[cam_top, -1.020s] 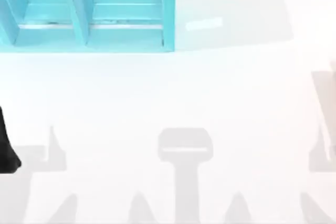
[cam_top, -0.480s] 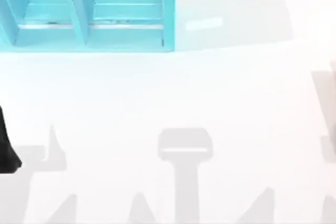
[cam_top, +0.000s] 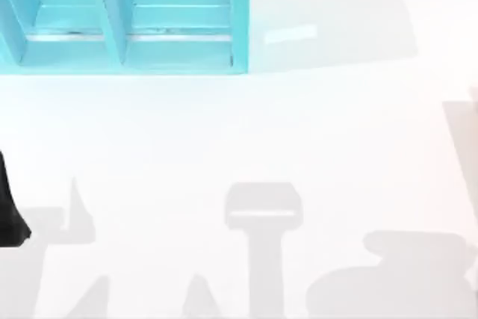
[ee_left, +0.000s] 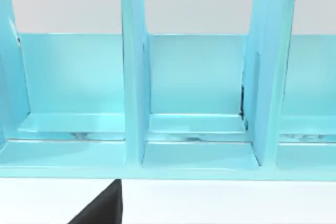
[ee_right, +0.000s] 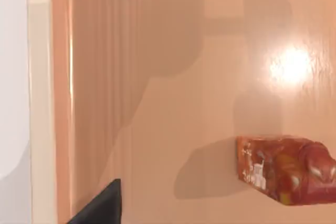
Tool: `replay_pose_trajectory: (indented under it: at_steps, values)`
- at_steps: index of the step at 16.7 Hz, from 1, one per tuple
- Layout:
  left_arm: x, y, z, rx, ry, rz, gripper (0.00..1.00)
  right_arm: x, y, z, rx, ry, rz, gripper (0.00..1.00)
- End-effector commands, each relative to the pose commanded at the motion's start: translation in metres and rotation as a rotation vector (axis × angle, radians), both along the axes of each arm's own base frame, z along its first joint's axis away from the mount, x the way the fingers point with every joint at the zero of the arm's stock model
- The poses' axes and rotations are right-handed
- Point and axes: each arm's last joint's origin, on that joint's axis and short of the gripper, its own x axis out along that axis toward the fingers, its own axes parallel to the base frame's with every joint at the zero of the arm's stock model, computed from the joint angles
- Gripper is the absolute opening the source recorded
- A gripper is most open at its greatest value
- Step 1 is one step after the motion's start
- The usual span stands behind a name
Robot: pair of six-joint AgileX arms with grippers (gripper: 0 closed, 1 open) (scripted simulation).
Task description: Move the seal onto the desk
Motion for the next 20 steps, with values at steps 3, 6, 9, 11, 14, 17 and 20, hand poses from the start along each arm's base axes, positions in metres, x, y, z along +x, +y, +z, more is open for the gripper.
replay_pose_trajectory:
  at_steps: [3,6,9,11,14,17,20]
  values:
    - [0.000,0.000,0.000,0.000,0.000,0.000,1.00,0.031,-0.030,-0.008,0.066,0.217,-0.003,1.00]
    - [0.000,0.000,0.000,0.000,0.000,0.000,1.00,0.047,-0.055,-0.012,0.121,0.350,-0.001,1.00]
    - [0.000,0.000,0.000,0.000,0.000,0.000,1.00,0.052,-0.069,-0.013,0.152,0.409,0.001,1.00]
    - [0.000,0.000,0.000,0.000,0.000,0.000,1.00,0.053,-0.070,-0.013,0.154,0.412,0.001,1.00]
    - [0.000,0.000,0.000,0.000,0.000,0.000,1.00,0.053,-0.068,-0.013,0.151,0.410,0.004,1.00]
    - [0.000,0.000,0.000,0.000,0.000,0.000,1.00,0.053,-0.070,-0.014,0.151,0.408,0.001,1.00]
    - [0.000,0.000,0.000,0.000,0.000,0.000,1.00,0.055,-0.075,-0.018,0.150,0.408,0.001,1.00]
